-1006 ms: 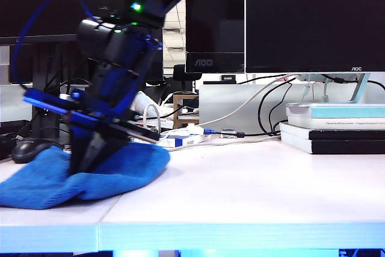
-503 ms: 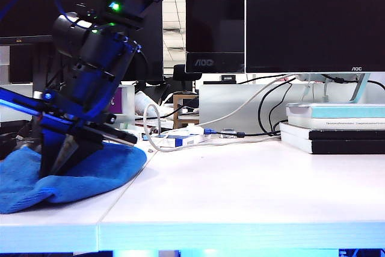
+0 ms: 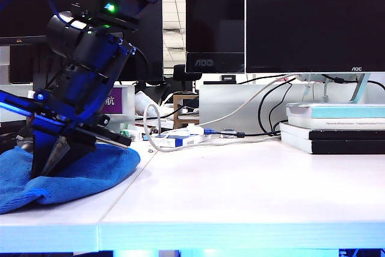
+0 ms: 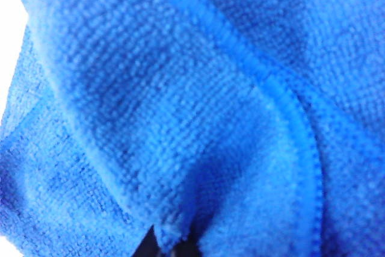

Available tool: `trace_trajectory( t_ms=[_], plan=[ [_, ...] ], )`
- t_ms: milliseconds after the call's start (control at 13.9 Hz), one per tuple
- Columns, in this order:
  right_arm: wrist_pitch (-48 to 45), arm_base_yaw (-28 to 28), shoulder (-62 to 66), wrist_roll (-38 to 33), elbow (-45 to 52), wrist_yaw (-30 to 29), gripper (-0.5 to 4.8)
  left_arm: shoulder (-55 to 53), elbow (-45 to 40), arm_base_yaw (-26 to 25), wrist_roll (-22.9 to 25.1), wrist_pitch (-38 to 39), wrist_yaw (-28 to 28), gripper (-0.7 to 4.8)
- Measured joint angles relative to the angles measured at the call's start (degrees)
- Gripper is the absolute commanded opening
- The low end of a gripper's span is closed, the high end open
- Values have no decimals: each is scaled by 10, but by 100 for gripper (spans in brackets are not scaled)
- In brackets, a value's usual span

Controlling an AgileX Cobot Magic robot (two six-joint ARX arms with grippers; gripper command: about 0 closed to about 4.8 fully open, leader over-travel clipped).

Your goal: Wipe the table from right to left using the rag.

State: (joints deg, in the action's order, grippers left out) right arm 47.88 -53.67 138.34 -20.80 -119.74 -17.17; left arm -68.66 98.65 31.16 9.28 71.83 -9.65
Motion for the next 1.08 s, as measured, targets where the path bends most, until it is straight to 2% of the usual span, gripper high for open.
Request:
trace_trajectory(
  t_ms=[72,144,359,647,719,934,1078],
  plan=[
    [0,0,0,0,0,0,-1,0,-19,-2,-3,12,25,-5],
    [2,0,0,1,0,0,-1,-2,-39,-7,-28,17,33,-5],
    [5,0,0,2,-1,0,-1,-1,-75,-39,-79,9,35,-5],
    [6,0,0,7,-1,0,-1,-1,-146,-147,-115,-5,36,-5],
    [6,-1,0,17,-1,0,-1,-1,-163,-173,-115,-16,24,-5],
    [7,-1,0,28,-1,0,-1,-1,-247,-254,-114,-85,-78,-5],
    [6,-1,0,27,-1,-6,-1,-1,-304,-290,-114,-127,-106,-5]
  ],
)
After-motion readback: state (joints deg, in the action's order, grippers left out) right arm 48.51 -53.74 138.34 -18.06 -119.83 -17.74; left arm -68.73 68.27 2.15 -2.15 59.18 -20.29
